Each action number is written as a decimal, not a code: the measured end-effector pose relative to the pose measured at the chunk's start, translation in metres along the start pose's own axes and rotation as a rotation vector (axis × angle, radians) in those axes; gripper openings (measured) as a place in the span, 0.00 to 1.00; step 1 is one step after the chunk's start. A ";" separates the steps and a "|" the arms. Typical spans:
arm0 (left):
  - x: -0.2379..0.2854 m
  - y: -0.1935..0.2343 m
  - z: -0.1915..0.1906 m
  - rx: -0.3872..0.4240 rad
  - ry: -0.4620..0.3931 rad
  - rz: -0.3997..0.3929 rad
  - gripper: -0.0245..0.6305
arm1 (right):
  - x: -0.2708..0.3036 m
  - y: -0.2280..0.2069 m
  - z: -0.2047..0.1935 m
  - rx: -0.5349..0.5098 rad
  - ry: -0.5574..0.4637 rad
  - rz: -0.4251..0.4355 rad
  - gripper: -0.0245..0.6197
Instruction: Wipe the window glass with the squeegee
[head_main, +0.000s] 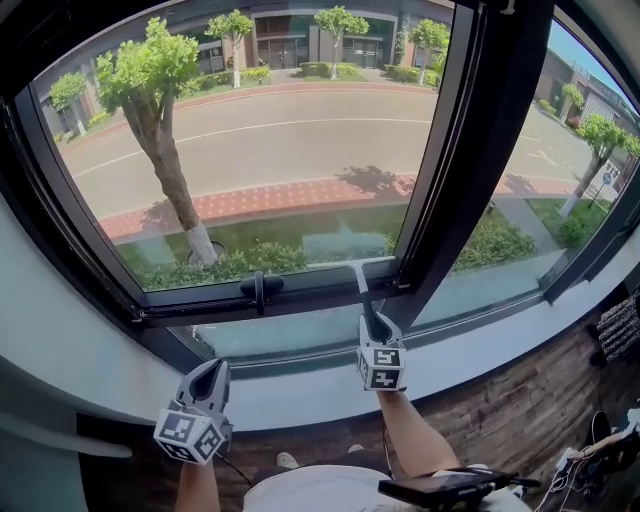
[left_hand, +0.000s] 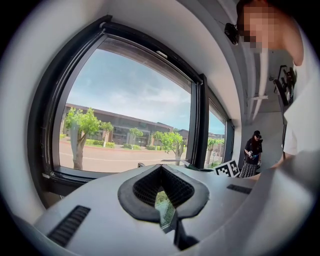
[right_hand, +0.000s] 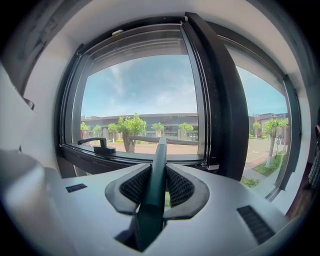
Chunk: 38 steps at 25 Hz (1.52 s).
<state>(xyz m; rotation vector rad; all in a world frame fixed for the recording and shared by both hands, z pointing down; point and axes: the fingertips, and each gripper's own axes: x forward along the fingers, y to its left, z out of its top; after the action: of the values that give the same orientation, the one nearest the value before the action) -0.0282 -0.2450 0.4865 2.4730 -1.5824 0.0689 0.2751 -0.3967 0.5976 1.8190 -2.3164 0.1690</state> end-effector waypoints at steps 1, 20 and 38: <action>-0.001 -0.001 0.000 -0.003 -0.001 0.004 0.06 | -0.007 0.003 0.009 -0.008 -0.022 0.008 0.19; 0.008 -0.104 0.079 0.186 -0.173 0.042 0.06 | -0.138 -0.002 0.214 -0.086 -0.489 0.153 0.19; -0.067 0.041 0.090 0.145 -0.240 -0.114 0.06 | -0.158 0.167 0.358 -0.165 -0.758 0.005 0.19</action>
<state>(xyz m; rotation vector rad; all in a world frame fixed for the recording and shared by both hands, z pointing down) -0.0998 -0.2193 0.3948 2.7680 -1.5704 -0.1403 0.1211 -0.2805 0.2181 2.0195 -2.6663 -0.8251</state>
